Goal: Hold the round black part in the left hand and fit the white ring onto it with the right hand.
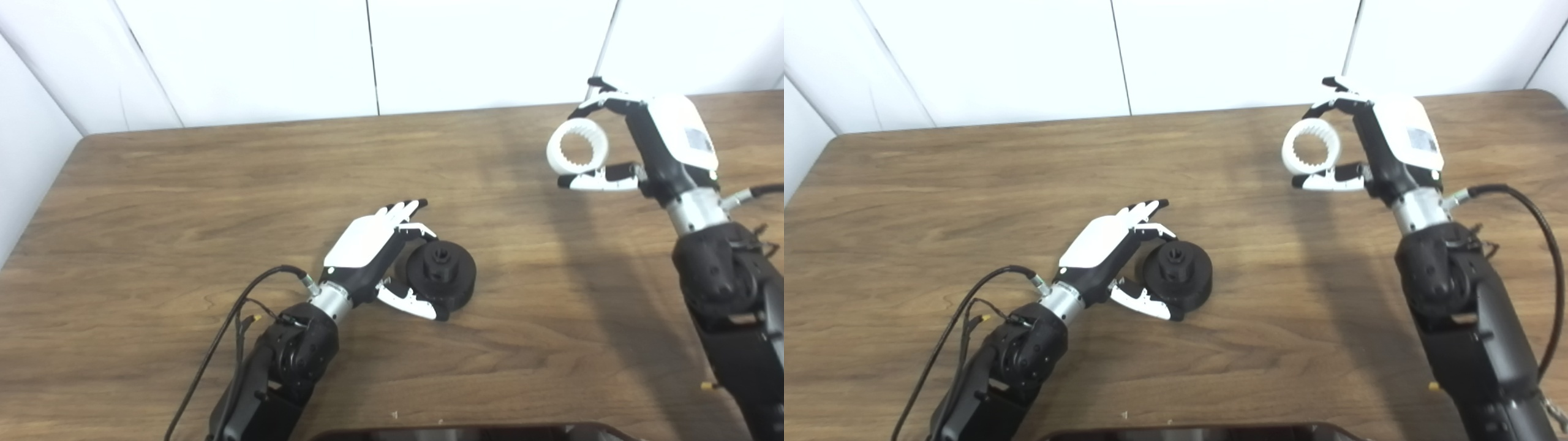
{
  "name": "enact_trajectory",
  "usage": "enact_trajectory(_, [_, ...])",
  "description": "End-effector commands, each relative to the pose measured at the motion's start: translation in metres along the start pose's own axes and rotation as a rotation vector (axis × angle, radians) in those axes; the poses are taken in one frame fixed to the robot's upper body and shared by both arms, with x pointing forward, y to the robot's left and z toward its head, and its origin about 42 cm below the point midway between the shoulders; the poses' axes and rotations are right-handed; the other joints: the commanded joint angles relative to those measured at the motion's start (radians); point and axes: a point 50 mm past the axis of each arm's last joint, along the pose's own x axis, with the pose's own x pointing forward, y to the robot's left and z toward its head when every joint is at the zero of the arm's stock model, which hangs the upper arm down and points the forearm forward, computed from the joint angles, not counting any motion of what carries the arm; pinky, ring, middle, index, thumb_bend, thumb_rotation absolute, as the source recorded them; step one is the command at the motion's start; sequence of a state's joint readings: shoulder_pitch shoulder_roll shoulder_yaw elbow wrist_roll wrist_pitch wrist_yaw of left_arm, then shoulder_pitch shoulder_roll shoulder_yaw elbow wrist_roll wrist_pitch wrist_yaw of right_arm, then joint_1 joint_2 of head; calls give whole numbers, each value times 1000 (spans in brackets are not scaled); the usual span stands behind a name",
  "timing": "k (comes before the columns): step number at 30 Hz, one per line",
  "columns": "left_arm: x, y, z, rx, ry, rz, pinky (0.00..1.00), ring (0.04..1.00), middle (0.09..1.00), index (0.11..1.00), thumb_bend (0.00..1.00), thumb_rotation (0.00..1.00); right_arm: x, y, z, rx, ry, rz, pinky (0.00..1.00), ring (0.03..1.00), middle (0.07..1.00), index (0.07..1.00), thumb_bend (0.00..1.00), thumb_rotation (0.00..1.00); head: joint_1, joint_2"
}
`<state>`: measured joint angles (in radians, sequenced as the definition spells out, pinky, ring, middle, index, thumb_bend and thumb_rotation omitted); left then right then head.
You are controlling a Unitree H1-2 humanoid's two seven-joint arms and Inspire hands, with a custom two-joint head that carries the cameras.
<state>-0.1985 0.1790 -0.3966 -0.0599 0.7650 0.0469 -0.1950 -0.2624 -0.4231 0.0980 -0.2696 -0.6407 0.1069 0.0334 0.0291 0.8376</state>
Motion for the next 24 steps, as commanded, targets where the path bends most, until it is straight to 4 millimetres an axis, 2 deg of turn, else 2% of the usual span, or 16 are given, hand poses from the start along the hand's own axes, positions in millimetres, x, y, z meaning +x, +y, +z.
enact_trajectory(1, [7, 18, 5, 34, -29, 50, 1000, 1000, 1000, 604, 976, 407, -1, -13, 17, 3, -72, -36, 783, 839, 866, 492, 521, 151, 0, 2])
enact_trajectory(3, [7, 18, 5, 34, -28, 51, 1000, 1000, 1000, 604, 977, 408, -13, -11, 25, 17, -89, -23, 778, 840, 868, 493, 520, 151, -1, 4])
enact_trajectory(11, [7, 18, 5, 26, -23, 50, 1000, 1000, 1000, 610, 977, 391, -47, 1, 48, 77, -108, 36, 881, 855, 863, 492, 521, 151, -4, 5])
enact_trajectory(16, [8, 19, 5, 33, -24, 53, 1000, 1000, 1000, 610, 979, 399, -60, 11, 63, 127, -125, 86, 932, 872, 864, 493, 521, 148, -7, 10])
enact_trajectory(24, [9, 17, 5, 20, -29, 48, 1000, 1000, 1000, 608, 980, 402, -63, 34, 75, 167, -148, 148, 885, 861, 862, 493, 520, 154, -11, 12])
